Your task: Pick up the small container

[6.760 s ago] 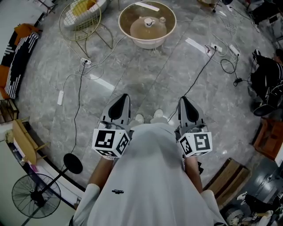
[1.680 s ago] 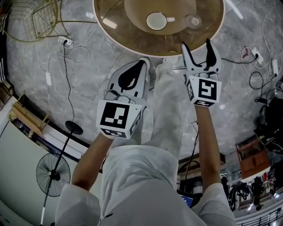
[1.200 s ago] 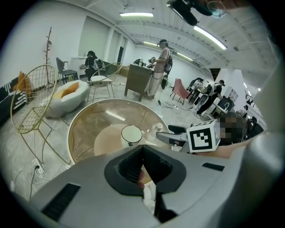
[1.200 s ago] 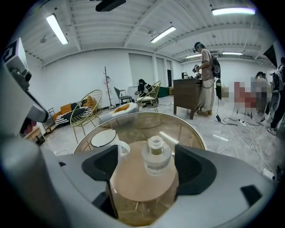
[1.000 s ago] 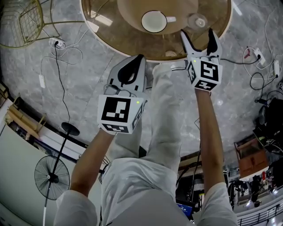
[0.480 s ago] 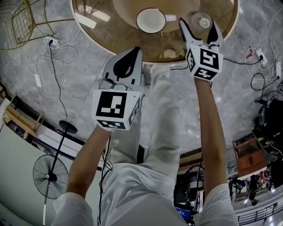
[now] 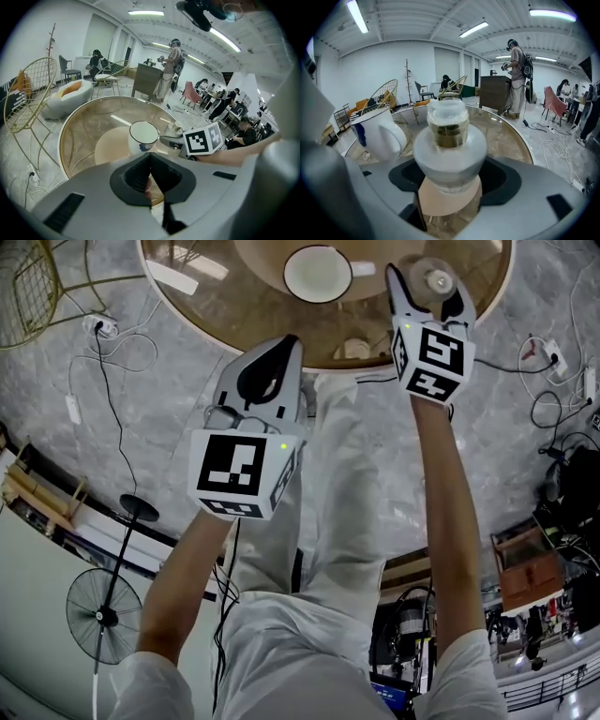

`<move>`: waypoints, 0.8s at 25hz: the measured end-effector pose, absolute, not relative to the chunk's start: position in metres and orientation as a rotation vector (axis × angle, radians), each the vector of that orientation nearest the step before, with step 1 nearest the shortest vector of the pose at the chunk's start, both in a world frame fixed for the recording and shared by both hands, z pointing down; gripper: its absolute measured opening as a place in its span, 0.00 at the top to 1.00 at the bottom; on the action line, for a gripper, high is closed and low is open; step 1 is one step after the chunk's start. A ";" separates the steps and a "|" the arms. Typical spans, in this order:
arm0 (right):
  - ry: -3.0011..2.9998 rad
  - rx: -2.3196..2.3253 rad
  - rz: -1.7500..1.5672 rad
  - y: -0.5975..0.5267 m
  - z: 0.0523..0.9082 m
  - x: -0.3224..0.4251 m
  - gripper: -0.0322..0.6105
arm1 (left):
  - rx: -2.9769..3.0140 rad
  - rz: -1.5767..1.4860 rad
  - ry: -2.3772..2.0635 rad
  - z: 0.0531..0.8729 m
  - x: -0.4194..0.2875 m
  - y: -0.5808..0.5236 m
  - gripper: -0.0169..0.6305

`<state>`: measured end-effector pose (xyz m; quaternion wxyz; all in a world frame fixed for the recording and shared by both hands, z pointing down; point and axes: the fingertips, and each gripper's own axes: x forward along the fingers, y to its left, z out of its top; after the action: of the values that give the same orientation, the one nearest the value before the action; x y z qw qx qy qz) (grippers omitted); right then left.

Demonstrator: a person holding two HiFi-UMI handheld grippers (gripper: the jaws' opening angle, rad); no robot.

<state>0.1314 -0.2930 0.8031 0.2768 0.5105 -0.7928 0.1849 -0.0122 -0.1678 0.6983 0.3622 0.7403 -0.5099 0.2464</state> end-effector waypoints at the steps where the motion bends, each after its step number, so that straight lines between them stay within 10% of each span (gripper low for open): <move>1: -2.122 1.374 0.495 -0.293 0.803 0.131 0.42 | 1.907 0.634 -1.316 0.699 -0.013 -0.167 0.95; 20: -2.134 1.327 0.473 -0.253 0.778 0.133 0.43 | 1.932 0.618 -1.341 0.664 -0.025 -0.149 0.95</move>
<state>0.1332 -0.2532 0.7785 0.2883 0.4970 -0.7991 0.1770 -0.0249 -0.1492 0.6637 0.3476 0.7450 -0.5172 0.2383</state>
